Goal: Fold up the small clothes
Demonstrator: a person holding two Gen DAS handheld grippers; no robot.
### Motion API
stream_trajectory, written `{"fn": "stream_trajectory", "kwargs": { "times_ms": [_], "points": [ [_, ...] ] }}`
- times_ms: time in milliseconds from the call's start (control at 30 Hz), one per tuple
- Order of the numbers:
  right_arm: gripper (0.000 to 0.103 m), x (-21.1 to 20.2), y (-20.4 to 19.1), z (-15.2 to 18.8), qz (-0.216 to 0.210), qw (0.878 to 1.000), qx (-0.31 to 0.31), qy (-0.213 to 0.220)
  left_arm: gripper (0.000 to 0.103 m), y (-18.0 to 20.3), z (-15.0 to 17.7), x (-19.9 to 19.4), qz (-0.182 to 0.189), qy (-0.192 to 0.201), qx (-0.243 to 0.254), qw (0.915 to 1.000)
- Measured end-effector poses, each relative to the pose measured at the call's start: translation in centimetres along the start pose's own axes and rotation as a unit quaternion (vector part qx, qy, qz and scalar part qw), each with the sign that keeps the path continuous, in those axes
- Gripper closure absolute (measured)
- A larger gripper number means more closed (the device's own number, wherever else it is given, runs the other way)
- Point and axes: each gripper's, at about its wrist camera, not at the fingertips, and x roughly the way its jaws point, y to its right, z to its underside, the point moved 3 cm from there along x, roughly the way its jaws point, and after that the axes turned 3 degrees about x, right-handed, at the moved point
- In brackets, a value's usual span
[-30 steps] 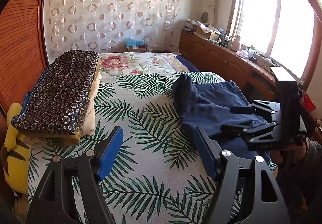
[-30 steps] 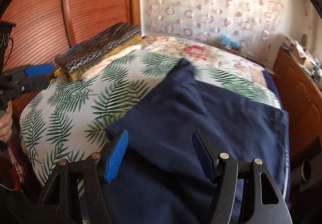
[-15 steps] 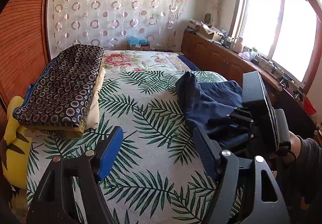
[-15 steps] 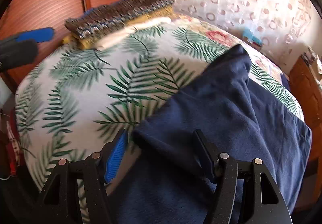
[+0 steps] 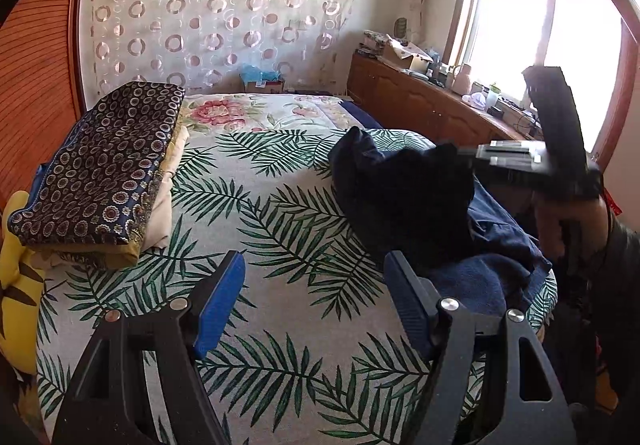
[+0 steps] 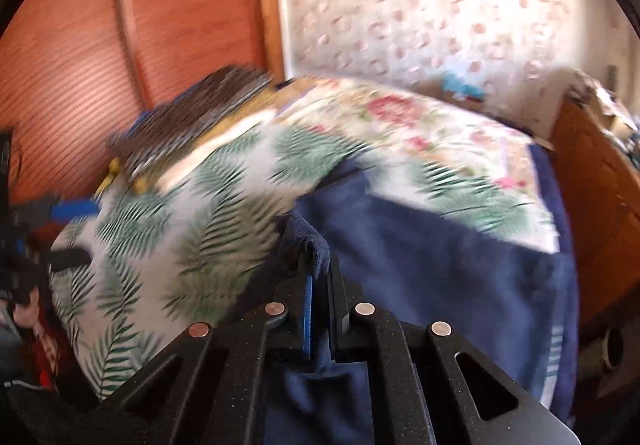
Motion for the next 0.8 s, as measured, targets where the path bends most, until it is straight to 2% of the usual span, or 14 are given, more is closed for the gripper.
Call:
{"fn": "stream_trajectory", "kwargs": {
  "times_ms": [167, 267, 400, 500, 600, 633, 733, 800],
  "points": [
    [0.098, -2.6, 8.6, -1.9, 0.076, 0.996, 0.042, 0.018, 0.03, 1.0, 0.1, 0.4, 0.007, -0.006, 0.007, 0.9999],
    [0.098, -2.7, 12.9, -3.0, 0.104, 0.992, 0.069, 0.01, 0.03, 1.6, 0.3, 0.7, 0.011, -0.01, 0.01, 0.9998],
    [0.099, -1.2, 16.4, -4.3, 0.137, 0.986, 0.089, -0.011, 0.03, 2.1, 0.4, 1.3, 0.016, -0.016, 0.013, 0.9997],
    [0.098, 0.6, 16.8, -5.0, 0.141, 0.983, 0.112, -0.028, 0.03, 2.6, 0.6, 1.5, 0.018, -0.02, 0.019, 0.9995],
    [0.096, 2.0, 16.9, -5.6, 0.179, 0.976, 0.115, -0.037, 0.03, 3.2, 0.7, 1.6, 0.021, -0.021, 0.022, 0.9993],
    [0.088, 2.0, 17.1, -5.5, 0.181, 0.976, 0.116, -0.039, 0.03, 3.3, 0.7, 1.7, 0.022, -0.022, 0.022, 0.9993],
    [0.078, 1.1, 15.4, -4.8, 0.181, 0.977, 0.108, -0.035, 0.03, 3.9, 0.9, 1.9, 0.024, -0.023, 0.026, 0.9991],
    [0.068, 0.4, 12.4, -3.2, 0.176, 0.979, 0.1, -0.029, 0.03, 4.4, 1.0, 2.2, 0.027, -0.022, 0.027, 0.999]
  ]
}}
